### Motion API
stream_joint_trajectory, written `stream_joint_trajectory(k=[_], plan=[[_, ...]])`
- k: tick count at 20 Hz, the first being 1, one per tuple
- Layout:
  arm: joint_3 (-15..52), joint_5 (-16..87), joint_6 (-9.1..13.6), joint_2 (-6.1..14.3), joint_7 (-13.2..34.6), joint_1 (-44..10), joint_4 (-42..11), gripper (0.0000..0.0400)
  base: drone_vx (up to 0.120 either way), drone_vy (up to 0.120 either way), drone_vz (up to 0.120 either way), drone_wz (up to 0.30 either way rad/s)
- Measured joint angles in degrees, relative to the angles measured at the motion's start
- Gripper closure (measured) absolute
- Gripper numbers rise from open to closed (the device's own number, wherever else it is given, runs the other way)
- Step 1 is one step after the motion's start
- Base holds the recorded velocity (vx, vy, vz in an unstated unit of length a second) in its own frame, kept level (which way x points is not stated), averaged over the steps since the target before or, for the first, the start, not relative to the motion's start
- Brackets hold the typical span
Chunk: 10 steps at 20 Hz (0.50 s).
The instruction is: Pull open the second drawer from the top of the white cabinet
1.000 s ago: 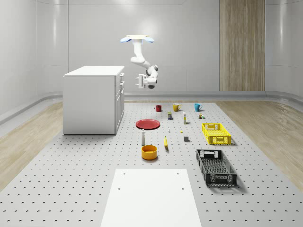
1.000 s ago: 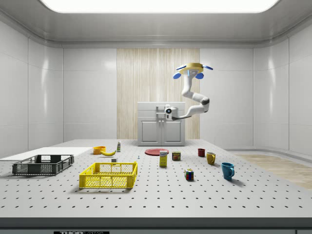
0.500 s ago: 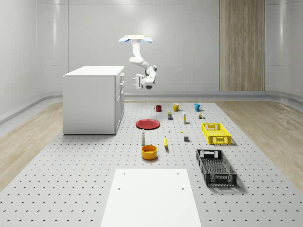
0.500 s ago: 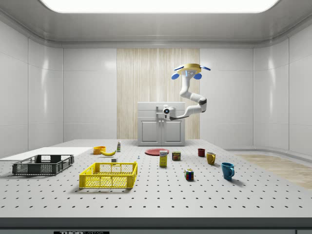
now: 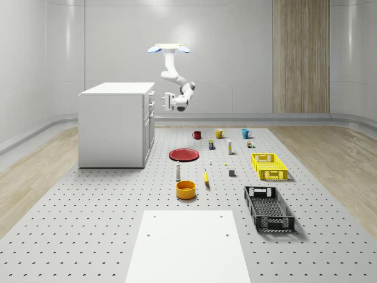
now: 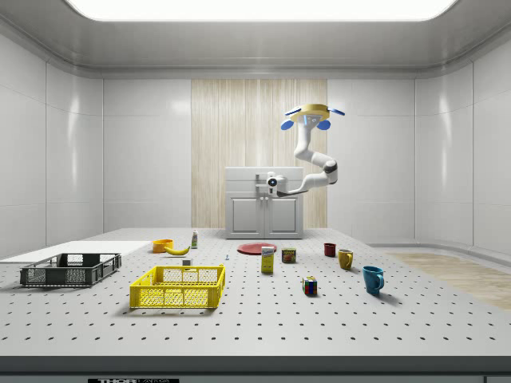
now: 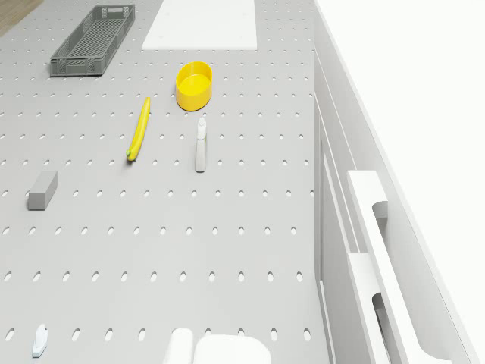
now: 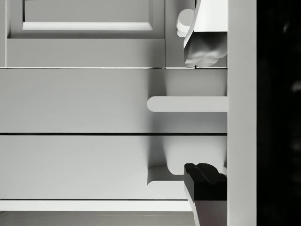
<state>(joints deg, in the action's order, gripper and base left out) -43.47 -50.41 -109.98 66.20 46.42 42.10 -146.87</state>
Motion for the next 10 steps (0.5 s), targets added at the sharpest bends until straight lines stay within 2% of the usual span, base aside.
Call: stream_joint_trajectory(k=[10], plan=[[4.41,-4.95,-5.20,-1.47,-1.84,2.02,-2.17,0.0100,0.000,0.000,0.000,0.000]])
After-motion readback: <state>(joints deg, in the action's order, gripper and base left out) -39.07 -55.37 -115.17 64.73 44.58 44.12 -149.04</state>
